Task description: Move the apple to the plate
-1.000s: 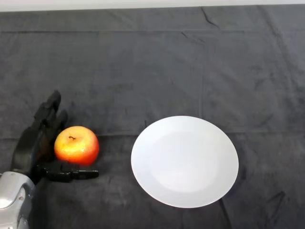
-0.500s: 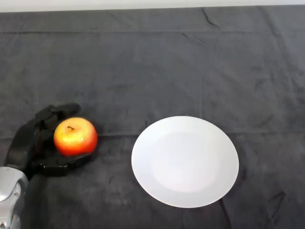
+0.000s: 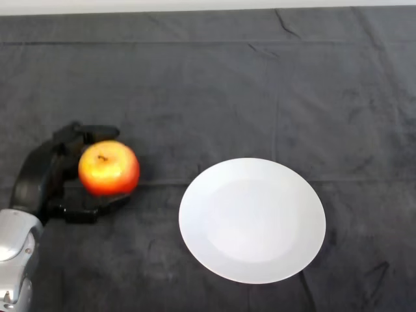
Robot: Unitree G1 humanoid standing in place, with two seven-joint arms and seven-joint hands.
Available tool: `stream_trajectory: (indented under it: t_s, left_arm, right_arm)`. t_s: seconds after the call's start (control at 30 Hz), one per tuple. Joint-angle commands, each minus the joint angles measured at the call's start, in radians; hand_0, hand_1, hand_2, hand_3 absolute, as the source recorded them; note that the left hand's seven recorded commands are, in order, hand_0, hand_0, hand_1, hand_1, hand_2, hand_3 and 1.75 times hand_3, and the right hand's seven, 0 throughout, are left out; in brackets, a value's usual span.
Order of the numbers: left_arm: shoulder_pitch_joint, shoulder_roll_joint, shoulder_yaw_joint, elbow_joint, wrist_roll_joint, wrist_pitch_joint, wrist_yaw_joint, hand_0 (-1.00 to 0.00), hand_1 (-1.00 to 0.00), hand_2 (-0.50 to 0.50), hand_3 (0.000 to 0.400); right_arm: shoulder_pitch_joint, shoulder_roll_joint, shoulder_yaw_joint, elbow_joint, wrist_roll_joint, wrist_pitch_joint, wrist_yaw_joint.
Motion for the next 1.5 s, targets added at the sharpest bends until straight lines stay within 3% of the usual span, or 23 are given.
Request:
stream_trajectory:
  t_s: [0.03, 0.4, 0.67, 1.03, 1.5]
  left_arm:
    - [0.041, -0.01, -0.032, -0.04, 0.028, -0.035, 0.028, -1.0, -1.0, 0.0, 0.4]
    - [0.041, -0.071, -0.141, -0.091, 0.133, -0.181, 0.185, -1.0, -1.0, 0.0, 0.4]
    - [0.027, -0.078, -0.233, -0.073, 0.16, -0.248, 0.242, -1.0, -1.0, 0.0, 0.4]
    - [0.006, -0.084, -0.366, -0.07, 0.171, -0.254, 0.293, -1.0, -1.0, 0.0, 0.4]
    - [-0.022, -0.085, -0.502, -0.026, 0.156, -0.263, 0.313, -1.0, -1.0, 0.0, 0.4]
  right_arm:
    - [-0.006, -0.011, -0.0156, -0.023, 0.0192, -0.004, -0.0078]
    - [-0.004, -0.01, -0.0153, -0.026, 0.0199, -0.004, -0.0092]
    - [-0.004, -0.01, -0.0152, -0.027, 0.0204, -0.004, -0.0098]
    - [-0.004, -0.01, -0.0152, -0.026, 0.0211, -0.003, -0.01]
    - [-0.005, -0.011, -0.0151, -0.025, 0.0217, -0.003, -0.0098]
